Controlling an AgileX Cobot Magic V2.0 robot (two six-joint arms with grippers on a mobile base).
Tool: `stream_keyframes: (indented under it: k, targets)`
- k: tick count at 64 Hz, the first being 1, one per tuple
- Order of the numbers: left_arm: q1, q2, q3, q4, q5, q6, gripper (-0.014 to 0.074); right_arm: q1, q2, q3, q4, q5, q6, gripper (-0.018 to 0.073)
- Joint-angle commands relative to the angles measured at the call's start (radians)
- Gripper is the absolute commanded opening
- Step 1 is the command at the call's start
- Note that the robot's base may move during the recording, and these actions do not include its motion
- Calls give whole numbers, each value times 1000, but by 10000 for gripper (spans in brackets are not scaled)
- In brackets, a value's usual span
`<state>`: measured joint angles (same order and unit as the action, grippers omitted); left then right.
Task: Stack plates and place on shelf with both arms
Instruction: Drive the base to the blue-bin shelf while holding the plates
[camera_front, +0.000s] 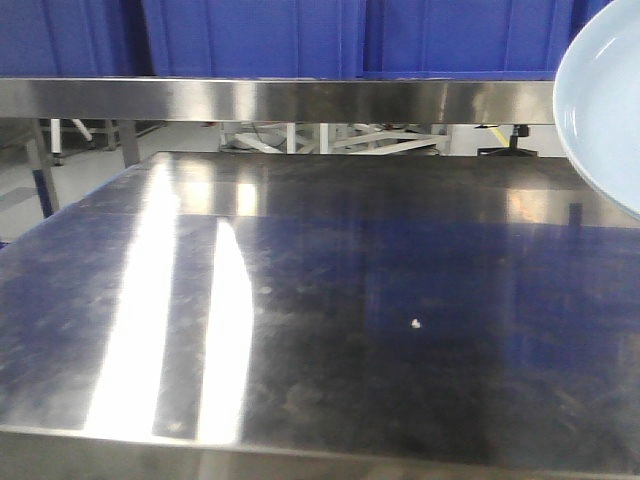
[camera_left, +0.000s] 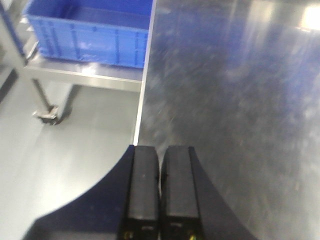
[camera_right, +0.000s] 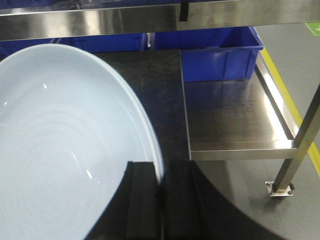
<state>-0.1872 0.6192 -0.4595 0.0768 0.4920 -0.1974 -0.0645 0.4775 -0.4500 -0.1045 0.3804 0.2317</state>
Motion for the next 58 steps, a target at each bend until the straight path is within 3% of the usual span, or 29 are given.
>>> stream_keyframes:
  k: [1,58]
  targets:
    - [0,-2,-29,2,-73,-9,97,-6,0,-28,-7,-97,-3,57]
    - [0,-2,-29,2,-73,-9,97,-6,0,-28,-7,-97,-3,57]
